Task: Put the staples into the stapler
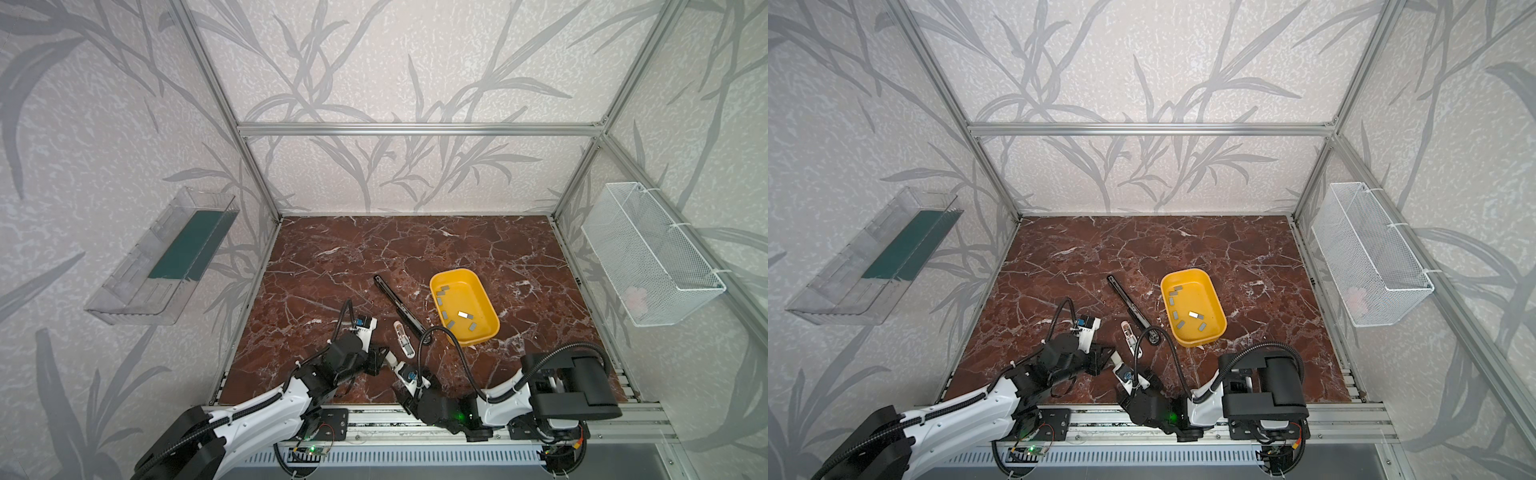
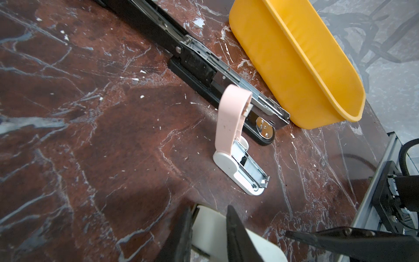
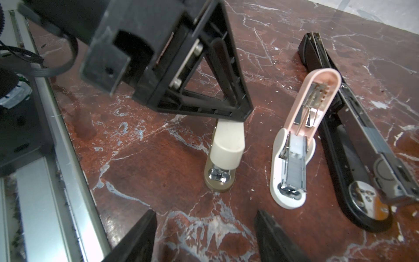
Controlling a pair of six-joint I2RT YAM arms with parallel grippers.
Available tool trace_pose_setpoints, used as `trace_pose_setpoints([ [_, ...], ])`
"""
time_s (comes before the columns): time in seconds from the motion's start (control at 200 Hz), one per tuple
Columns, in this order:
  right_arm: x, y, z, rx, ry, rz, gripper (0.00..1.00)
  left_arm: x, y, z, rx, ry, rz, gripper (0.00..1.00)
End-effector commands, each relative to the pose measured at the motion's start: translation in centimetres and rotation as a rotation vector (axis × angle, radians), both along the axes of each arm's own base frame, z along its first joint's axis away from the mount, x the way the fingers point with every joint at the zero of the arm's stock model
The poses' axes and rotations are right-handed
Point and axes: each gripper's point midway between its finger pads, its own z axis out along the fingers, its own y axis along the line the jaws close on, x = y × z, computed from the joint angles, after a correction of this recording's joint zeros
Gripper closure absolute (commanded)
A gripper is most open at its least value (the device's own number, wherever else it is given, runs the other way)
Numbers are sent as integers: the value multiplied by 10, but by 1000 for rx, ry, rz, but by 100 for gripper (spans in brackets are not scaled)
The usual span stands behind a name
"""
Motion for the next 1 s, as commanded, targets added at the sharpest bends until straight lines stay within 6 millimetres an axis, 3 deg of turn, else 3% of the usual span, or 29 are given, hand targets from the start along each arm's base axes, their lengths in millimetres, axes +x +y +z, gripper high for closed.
trace_pose_setpoints([
  [0.0,-1,-2,21,56,-14,5,40,-5,5,-9,25,19,4,72],
  [0.1,4,-4,37,71,-31,-22,65,-5,5,-9,24,20,2,72],
  [0.18,11,-5,39,57,-18,-43,73,-5,5,-9,23,20,3,72],
  [0.54,45,6,41,56,32,-101,75,-6,4,-9,20,17,-1,72],
  [0.681,50,12,42,50,33,-98,76,-6,4,-8,20,14,0,72],
  [0.886,52,18,34,29,37,-108,77,-6,4,-8,24,13,0,72],
  [0.906,52,17,24,3,40,-111,77,-5,5,-8,24,13,1,72],
  [0.996,53,17,17,-8,46,-116,78,-6,4,-9,25,15,-2,72],
])
